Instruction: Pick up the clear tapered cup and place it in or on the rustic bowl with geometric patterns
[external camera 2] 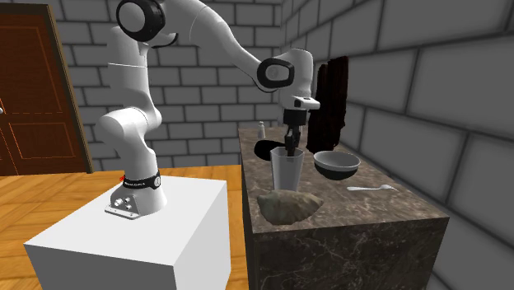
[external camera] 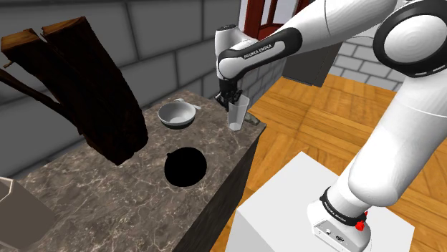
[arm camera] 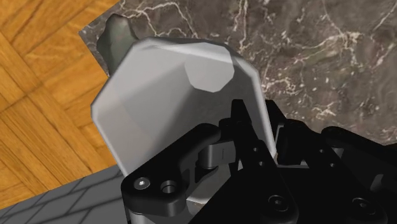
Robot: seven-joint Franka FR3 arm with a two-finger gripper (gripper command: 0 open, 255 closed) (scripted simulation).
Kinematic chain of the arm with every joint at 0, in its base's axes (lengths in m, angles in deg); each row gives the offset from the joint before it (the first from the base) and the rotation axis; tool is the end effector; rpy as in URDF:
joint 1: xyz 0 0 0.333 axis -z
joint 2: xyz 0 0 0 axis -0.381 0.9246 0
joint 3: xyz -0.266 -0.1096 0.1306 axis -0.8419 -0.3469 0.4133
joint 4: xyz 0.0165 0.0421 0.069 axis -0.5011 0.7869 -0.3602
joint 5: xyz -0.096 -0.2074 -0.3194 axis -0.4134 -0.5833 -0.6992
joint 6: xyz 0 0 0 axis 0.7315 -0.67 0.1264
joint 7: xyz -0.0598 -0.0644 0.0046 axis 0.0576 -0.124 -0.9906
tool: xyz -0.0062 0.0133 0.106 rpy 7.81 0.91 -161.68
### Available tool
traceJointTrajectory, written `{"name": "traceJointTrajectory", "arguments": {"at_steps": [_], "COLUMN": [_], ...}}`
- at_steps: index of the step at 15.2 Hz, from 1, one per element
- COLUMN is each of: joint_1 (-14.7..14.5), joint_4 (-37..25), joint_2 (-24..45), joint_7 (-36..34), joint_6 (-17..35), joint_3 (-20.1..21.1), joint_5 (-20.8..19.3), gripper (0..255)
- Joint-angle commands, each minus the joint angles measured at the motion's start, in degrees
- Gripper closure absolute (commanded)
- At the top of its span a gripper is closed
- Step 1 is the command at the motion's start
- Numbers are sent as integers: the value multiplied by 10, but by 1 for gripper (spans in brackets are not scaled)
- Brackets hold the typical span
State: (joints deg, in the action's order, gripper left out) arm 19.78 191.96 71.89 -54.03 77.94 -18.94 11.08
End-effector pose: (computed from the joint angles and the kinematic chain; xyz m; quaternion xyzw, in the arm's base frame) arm 0.5615 0.0604 0.3841 0.9910 -0.1152 -0.0101 0.0678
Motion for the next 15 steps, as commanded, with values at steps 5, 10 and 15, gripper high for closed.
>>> {"name": "traceJointTrajectory", "arguments": {"at_steps": [5, 10, 15], "joint_1": [0, -1, -1], "joint_4": [-24, -48, -75], "joint_2": [-18, -30, -40], "joint_7": [6, 12, 17], "joint_6": [-41, -78, -114], "joint_3": [1, 1, 2], "joint_5": [5, 8, 11], "gripper": [255, 255, 255]}}
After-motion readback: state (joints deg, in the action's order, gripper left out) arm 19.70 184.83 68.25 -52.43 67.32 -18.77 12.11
